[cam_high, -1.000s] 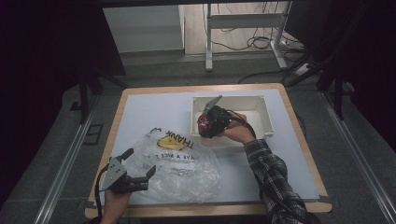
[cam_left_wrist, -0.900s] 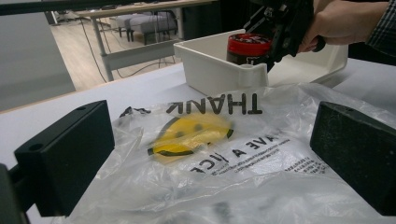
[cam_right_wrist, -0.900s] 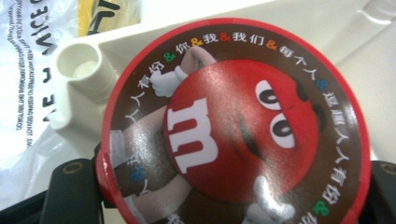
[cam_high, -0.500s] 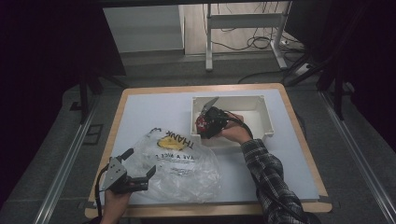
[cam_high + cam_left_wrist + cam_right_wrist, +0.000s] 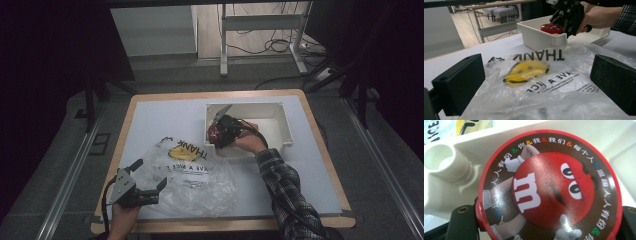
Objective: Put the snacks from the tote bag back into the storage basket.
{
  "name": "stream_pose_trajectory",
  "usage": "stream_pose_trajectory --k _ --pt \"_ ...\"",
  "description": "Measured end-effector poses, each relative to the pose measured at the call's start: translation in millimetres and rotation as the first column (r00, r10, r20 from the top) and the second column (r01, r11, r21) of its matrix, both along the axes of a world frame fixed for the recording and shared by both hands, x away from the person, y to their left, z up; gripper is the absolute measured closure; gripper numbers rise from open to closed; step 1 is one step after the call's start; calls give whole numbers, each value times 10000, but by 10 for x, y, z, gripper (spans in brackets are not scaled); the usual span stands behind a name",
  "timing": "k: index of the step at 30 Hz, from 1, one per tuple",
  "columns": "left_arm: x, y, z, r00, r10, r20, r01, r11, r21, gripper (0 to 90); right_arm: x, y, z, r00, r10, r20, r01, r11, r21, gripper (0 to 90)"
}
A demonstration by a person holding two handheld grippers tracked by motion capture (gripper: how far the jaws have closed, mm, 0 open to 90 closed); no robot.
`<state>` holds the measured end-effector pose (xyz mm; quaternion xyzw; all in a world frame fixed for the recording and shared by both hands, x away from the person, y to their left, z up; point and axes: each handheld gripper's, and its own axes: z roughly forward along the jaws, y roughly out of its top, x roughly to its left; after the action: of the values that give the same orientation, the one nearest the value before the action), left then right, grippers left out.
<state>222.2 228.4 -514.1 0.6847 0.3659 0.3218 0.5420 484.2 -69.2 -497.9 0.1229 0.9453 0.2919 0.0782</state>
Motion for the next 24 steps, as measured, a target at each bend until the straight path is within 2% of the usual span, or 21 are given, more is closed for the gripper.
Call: stream_pose_trajectory --k 12,24 --pt "-2 -5 0 10000 -15 6 15 10000 39 0 34 16 -61 9999 -60 -100 59 10000 -37 258" --pt "-2 -8 -1 10000 -13 11 13 10000 71 0 76 -10 -87 9993 -304 -232 308 9994 137 258"
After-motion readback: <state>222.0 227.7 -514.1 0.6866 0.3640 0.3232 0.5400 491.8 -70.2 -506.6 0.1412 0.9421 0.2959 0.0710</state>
